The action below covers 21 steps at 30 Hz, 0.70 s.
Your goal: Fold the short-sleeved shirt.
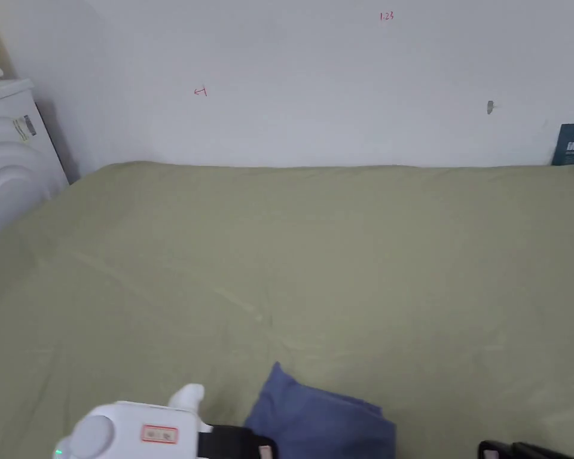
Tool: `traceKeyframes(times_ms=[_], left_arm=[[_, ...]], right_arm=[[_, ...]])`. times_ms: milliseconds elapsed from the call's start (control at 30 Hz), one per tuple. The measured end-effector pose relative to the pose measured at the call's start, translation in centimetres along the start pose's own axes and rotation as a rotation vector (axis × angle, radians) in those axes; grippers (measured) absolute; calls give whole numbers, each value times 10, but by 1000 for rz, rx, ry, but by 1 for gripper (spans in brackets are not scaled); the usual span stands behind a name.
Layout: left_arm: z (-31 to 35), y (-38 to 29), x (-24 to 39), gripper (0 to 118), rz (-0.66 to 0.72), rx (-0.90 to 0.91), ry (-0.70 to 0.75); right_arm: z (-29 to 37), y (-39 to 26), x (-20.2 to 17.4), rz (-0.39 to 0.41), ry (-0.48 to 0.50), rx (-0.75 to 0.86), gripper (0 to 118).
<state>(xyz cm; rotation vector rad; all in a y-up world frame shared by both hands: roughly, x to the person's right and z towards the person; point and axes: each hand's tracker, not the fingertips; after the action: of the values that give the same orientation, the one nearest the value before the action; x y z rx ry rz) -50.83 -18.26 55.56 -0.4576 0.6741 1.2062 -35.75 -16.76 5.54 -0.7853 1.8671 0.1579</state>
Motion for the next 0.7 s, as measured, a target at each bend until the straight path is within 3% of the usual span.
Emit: traceKeyframes(times_ms=[233, 400, 533, 567, 600, 633, 700], left_arm=[[129, 50, -96, 27, 56, 71, 209], [191, 78, -172, 27, 139, 66, 345], [221, 93, -229, 28, 201, 64, 417], [220, 92, -238, 33, 203, 57, 437], [215, 88, -239, 51, 195, 61, 499], [212, 88, -242, 82, 184, 51, 574], [222, 81, -252, 88, 205, 133, 484]], right_arm=[[20, 23, -8, 21, -50, 65, 0], [19, 20, -18, 47, -95, 7, 0], [17, 15, -26, 114, -143, -75, 0], [17, 14, -28, 110, -148, -76, 0], [18, 14, -29, 105, -134, -83, 0], [19, 13, -30, 103, -132, -83, 0], [21, 15, -32, 100, -127, -84, 0]])
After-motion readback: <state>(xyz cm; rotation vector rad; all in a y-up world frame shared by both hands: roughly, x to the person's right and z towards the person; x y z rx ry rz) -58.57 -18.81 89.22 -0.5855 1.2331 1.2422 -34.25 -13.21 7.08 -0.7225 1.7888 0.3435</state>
